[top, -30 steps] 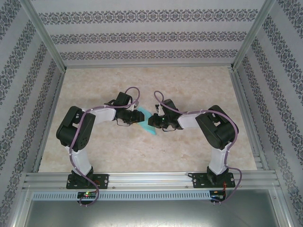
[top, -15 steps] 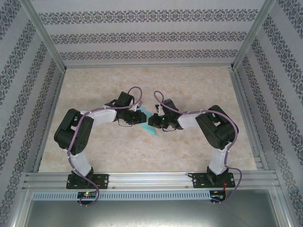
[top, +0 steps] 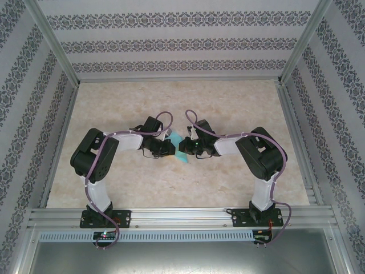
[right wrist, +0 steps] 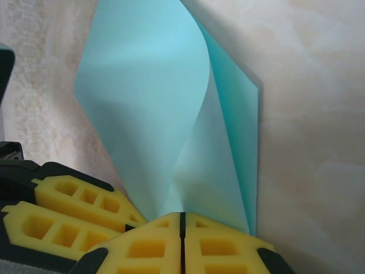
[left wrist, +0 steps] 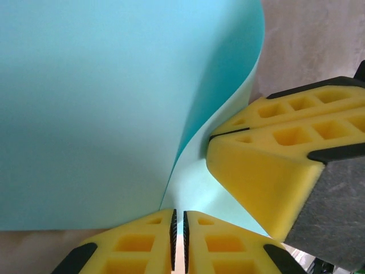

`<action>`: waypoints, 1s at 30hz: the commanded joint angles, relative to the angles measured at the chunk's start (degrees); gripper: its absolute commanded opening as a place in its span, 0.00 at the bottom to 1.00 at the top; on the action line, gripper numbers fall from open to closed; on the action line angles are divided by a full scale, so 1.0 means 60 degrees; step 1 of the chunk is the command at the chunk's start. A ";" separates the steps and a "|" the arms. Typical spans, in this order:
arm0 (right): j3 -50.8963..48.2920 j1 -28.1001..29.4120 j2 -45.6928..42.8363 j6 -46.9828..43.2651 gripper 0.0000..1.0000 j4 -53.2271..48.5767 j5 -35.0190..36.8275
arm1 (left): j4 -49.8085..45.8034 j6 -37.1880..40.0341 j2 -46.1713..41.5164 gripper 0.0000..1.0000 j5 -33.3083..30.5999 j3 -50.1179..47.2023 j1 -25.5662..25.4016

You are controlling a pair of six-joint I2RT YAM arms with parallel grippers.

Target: Fold a paper plane with a square sheet of paper (pick it up from the middle)

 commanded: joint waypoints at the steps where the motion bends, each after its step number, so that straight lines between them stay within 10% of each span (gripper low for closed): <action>1: -0.0216 0.0097 0.0020 -0.0248 0.08 -0.0371 0.0075 | 0.0134 0.0196 0.0198 0.16 0.0025 0.0032 -0.0105; 30: -0.1401 0.0126 -0.1795 -0.0072 0.20 -0.0007 -0.0601 | -0.1279 0.1205 0.1246 0.16 -0.1464 0.0776 -0.0116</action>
